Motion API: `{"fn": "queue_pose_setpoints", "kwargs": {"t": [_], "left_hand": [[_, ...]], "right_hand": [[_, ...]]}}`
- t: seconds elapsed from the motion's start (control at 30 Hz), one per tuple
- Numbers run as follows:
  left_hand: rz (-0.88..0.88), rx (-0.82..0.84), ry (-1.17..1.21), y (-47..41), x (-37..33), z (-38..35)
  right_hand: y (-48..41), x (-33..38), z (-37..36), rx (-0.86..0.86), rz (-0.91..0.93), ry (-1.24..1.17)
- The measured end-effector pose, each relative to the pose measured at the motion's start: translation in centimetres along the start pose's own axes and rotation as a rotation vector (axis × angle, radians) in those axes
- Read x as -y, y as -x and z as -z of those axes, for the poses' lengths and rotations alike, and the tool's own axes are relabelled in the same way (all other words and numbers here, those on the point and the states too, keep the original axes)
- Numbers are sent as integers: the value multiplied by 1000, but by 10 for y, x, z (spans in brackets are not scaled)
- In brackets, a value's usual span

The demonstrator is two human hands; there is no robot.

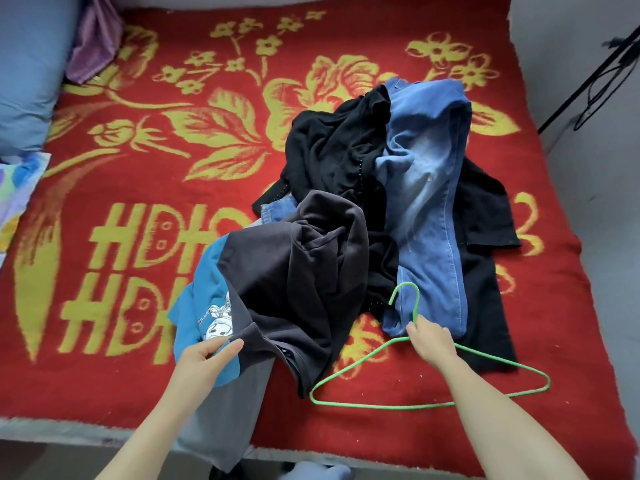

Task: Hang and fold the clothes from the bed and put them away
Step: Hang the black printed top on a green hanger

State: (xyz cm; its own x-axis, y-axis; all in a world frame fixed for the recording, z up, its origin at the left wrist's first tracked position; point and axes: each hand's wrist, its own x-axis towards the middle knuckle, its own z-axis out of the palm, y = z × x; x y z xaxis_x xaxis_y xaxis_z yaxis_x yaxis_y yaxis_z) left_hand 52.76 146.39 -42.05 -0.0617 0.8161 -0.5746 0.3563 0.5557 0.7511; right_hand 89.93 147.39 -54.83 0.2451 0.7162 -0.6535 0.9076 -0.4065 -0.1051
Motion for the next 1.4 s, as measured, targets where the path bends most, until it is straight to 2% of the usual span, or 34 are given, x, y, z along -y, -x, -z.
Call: {"fn": "queue_pose_setpoints", "kwargs": {"t": [0.1,0.17,0.3,0.37,0.63,1.03,1.4], "left_hand": [[-42,-43,14,0,-5,6],[-78,-48,28,2,-7,9],[-166,-22,-5,6,-11,13],[-213,4,-28,7,-15,14],[-278,113,32,5,-33,17],[-417,202,205,2,-61,69],[-459,96,416,7,-81,114]], "right_hand": [[13,0,36,-241,-80,-3],[21,0,63,-368,-57,-83],[50,12,108,-637,-62,-489],[66,20,123,-746,-91,-617],[129,41,132,-921,-76,-603],[174,95,158,-1187,80,-612],[181,149,196,-1193,195,-618]]}}
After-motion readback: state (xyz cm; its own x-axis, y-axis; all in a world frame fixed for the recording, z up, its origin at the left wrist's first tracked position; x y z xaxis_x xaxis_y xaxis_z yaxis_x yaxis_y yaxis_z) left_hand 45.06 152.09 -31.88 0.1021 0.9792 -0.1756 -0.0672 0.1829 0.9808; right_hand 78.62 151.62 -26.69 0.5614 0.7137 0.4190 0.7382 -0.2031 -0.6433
